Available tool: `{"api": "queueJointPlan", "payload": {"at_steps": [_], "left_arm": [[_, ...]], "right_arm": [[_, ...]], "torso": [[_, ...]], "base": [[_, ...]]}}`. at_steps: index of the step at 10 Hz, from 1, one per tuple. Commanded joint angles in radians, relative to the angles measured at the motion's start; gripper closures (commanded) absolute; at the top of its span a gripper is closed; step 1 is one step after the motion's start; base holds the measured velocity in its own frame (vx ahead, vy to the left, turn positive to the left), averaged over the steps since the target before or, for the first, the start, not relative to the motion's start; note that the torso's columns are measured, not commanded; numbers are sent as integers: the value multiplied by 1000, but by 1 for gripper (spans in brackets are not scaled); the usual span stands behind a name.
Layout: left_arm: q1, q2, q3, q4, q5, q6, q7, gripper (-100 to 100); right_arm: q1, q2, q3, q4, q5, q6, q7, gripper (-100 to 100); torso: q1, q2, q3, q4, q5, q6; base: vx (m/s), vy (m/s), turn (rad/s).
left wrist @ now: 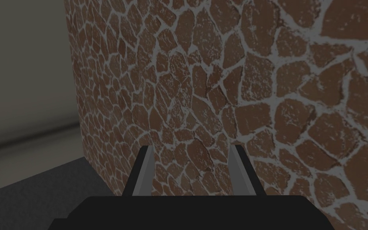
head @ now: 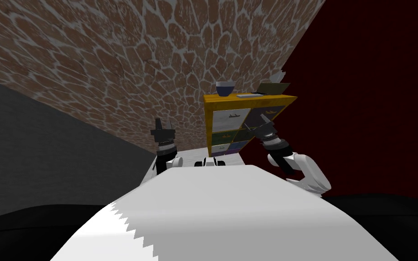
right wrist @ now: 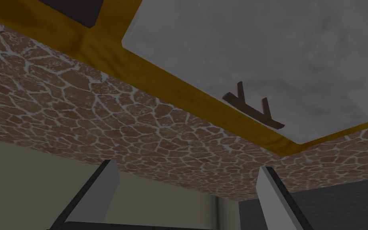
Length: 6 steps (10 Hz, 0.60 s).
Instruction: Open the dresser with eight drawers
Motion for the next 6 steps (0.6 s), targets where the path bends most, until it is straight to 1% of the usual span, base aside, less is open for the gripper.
{"api": "queueJointPlan", "payload": {"at_steps": [1,2,4,5,6], "left_arm": [[0,0,0,0,0,0,0,0],[0,0,0,0,0,0,0,0],[0,0,0,0,0,0,0,0],[0,0,0,0,0,0,0,0],[0,0,0,0,0,0,0,0]], "right_arm": [[-10,-28,-29,23,71,8,74,-100],[-10,-28,-29,23,71,8,82,-100],[-20,-50,-53,46,129,13,146,-100],[-25,-60,-64,58,155,15,174,-100],[-25,-60,-64,58,155,15,185,-100]], "torso": [[0,0,0,0,0,0],[1,1,0,0,0,0],[-2,1,0,0,-1,0],[1,1,0,0,0,0],[2,0,0,0,1,0]], "base": [[6,113,-29],[7,77,-10],[6,80,-9],[8,120,-11],[14,81,-5]]}}
